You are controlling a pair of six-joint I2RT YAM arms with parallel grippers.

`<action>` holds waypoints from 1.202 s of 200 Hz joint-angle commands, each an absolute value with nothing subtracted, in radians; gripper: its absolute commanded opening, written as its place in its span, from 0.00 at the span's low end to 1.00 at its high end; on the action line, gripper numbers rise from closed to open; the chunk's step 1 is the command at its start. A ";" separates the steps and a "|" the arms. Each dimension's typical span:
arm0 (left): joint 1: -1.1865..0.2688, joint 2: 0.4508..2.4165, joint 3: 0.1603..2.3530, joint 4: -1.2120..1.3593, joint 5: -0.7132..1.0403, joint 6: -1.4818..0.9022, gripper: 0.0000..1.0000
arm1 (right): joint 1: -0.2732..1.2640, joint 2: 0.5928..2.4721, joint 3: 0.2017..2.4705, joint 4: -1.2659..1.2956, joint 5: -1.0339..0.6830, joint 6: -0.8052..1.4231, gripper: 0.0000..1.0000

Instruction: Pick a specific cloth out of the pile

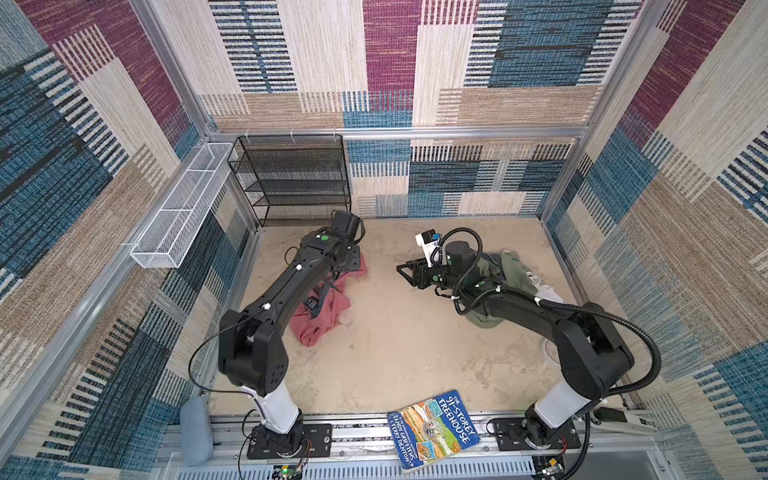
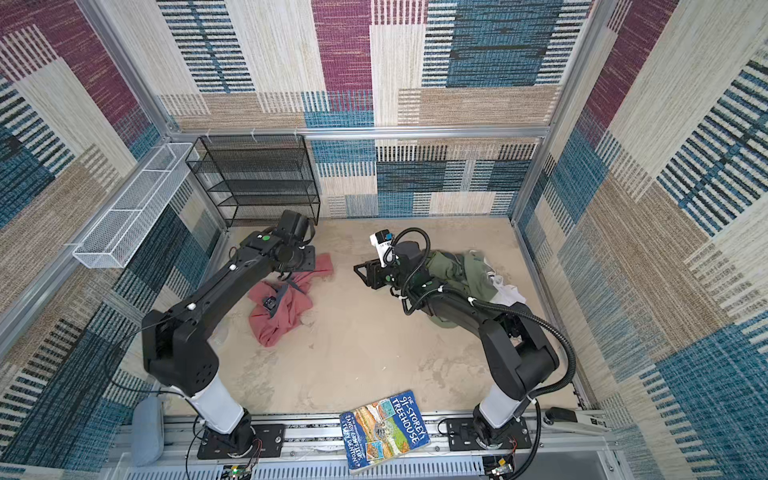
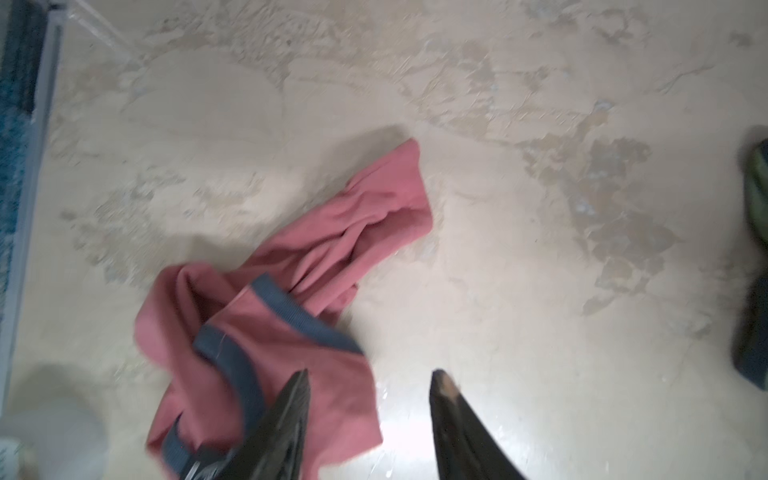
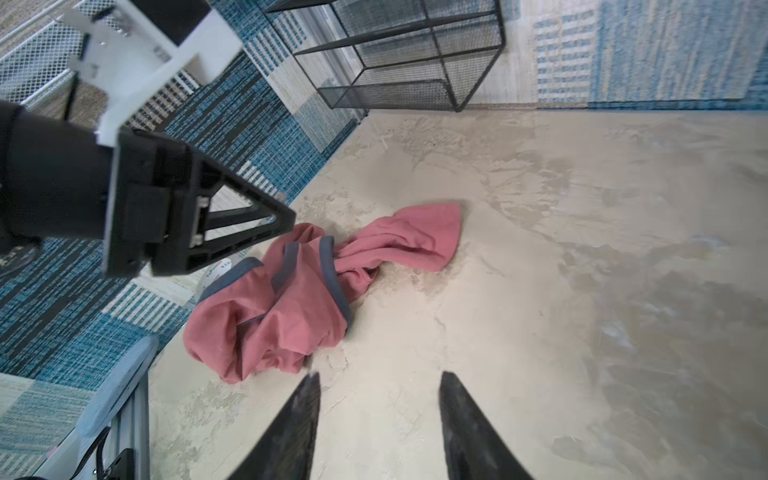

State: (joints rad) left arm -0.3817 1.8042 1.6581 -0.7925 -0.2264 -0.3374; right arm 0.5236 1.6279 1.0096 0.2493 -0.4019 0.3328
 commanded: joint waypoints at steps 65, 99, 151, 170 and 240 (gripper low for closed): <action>-0.368 2.251 2.021 -0.803 -0.220 -0.253 0.64 | 0.459 1.514 0.918 0.264 -0.351 0.362 0.50; -0.367 2.279 1.991 -0.805 -0.241 -0.244 0.65 | 0.446 1.519 0.923 0.270 -0.367 0.363 0.51; -0.356 2.339 1.980 -0.804 -0.242 -0.236 0.63 | 0.441 1.544 0.944 0.270 -0.391 0.365 0.51; -0.346 2.350 1.967 -0.802 -0.222 -0.238 0.62 | 0.440 1.542 0.945 0.271 -0.388 0.368 0.51; -0.328 2.370 1.939 -0.796 -0.183 -0.242 0.42 | 0.440 1.540 0.945 0.272 -0.376 0.384 0.51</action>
State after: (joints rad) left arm -0.3340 2.3524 1.9526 -0.7696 -0.2008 -0.2619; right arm 0.4389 1.5414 0.9375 0.2451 -0.3740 0.3653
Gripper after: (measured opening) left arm 0.493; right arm 0.506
